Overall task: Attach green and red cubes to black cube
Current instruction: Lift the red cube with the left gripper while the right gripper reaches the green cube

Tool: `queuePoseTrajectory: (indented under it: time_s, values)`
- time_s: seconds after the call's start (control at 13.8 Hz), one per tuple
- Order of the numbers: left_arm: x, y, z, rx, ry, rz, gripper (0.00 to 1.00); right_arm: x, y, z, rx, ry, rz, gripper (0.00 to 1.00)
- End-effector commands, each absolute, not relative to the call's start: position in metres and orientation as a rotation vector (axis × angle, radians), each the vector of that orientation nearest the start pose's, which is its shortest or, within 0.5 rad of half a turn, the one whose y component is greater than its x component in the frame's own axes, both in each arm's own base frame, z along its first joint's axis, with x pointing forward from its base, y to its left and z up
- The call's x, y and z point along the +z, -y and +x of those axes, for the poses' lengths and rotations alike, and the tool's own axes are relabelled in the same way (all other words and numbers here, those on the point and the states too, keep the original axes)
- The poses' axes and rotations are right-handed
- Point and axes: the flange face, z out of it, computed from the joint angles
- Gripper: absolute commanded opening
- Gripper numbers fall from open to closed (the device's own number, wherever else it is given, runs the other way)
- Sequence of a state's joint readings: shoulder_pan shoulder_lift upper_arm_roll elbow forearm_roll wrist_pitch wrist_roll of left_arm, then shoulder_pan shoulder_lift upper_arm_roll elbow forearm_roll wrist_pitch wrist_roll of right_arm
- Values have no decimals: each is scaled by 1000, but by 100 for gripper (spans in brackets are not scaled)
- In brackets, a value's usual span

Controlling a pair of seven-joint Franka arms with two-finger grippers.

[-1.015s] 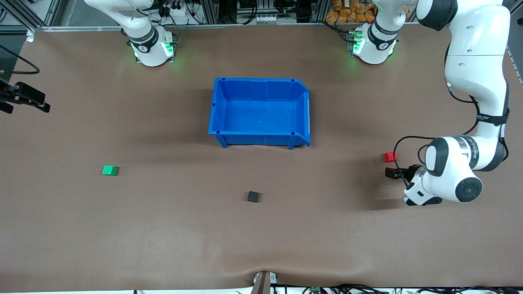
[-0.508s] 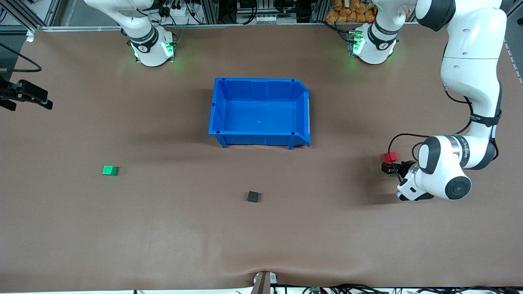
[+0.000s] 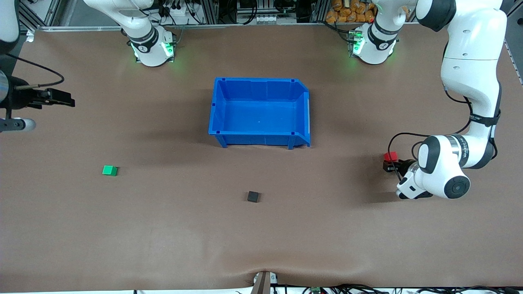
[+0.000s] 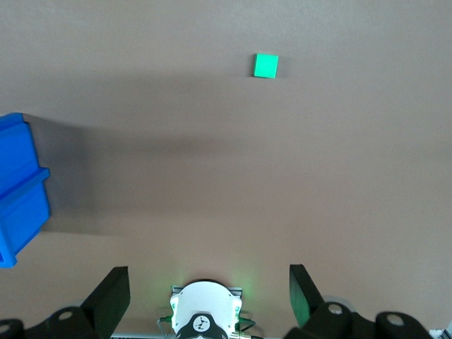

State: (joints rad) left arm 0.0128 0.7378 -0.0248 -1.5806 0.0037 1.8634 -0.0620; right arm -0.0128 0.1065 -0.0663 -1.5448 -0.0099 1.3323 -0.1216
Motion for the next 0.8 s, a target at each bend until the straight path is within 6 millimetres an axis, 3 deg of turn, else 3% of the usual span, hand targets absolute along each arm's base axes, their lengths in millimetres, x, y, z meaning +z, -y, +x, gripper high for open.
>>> queuePoseTrajectory:
  time_s: [0.0,0.07,0.15,0.29,0.44,0.58,0.73]
  values:
    - [180,5,639,697,76,-3051,53,539,77,561,568,-25,-3073,100]
    - [180,5,639,700,78,-3052,52,521,95,568,574,-64,-3042,100]
    - [180,5,639,702,80,-3051,52,510,101,575,515,-85,-3027,100]
    - [179,5,638,709,82,-3049,52,490,96,583,447,-80,-3046,100]
    - [178,5,637,716,84,-3047,57,443,106,589,423,-107,-3056,100]
    - [177,5,635,721,78,-3048,62,400,100,585,387,-104,-3066,100]
    - [176,5,634,728,76,-3047,61,375,96,584,328,-96,-3081,100]
